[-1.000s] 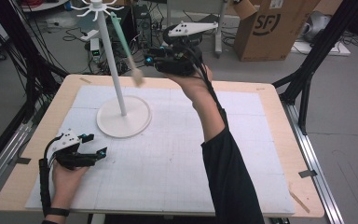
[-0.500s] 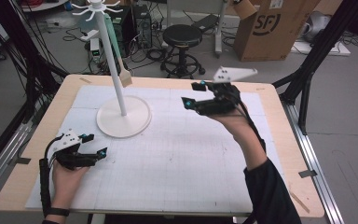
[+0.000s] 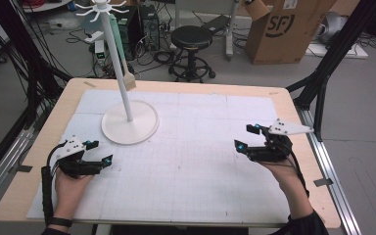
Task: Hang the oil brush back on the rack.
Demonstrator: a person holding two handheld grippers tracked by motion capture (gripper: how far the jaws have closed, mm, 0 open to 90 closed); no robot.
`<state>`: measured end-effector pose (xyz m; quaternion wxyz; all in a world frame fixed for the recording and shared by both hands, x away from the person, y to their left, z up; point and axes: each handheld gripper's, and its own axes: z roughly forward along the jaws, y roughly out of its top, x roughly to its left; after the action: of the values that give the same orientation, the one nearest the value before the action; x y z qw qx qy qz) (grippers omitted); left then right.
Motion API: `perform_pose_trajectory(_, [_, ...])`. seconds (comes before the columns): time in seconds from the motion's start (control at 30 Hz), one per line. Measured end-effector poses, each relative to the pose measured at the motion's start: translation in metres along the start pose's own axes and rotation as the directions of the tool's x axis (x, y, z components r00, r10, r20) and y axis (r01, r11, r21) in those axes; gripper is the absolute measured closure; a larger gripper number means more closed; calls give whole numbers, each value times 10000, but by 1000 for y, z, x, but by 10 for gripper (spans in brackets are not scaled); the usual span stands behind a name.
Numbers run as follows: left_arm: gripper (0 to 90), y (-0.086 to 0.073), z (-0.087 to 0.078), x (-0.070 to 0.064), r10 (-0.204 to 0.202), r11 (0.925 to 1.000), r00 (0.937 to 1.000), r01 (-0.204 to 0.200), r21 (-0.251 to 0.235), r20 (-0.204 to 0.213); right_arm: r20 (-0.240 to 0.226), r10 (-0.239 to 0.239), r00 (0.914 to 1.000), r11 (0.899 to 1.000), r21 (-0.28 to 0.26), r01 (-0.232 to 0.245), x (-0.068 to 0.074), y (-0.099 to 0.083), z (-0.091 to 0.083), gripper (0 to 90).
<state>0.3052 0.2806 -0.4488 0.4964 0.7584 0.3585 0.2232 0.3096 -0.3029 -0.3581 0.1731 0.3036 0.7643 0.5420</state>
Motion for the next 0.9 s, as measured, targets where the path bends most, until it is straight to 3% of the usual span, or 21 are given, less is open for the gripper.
perform_pose_trajectory(0.17, [196,0,-1,1,-85,10000,10000,85,-47,50,686,468,9965,9989,-29,-467,-7,-36,-16,209])
perform_pose_trajectory(0.33, [193,0,-1,2,-159,9999,9999,159,-61,29,1210,1204,9853,9927,-147,-1195,-17,-70,-22,209])
perform_pose_trajectory(0.4, [193,0,-1,2,-157,9999,9999,157,-61,39,1409,1427,9797,9895,15,-1444,-21,-76,-23,209])
perform_pose_trajectory(0.63, [193,0,-1,3,-223,9997,9997,224,-84,63,1854,1789,9662,9837,-163,-1790,-26,-93,-27,209])
perform_pose_trajectory(0.9, [193,0,-1,3,-222,9997,9997,222,-90,46,2095,1940,9584,9809,-243,-1932,-30,-102,-26,210])
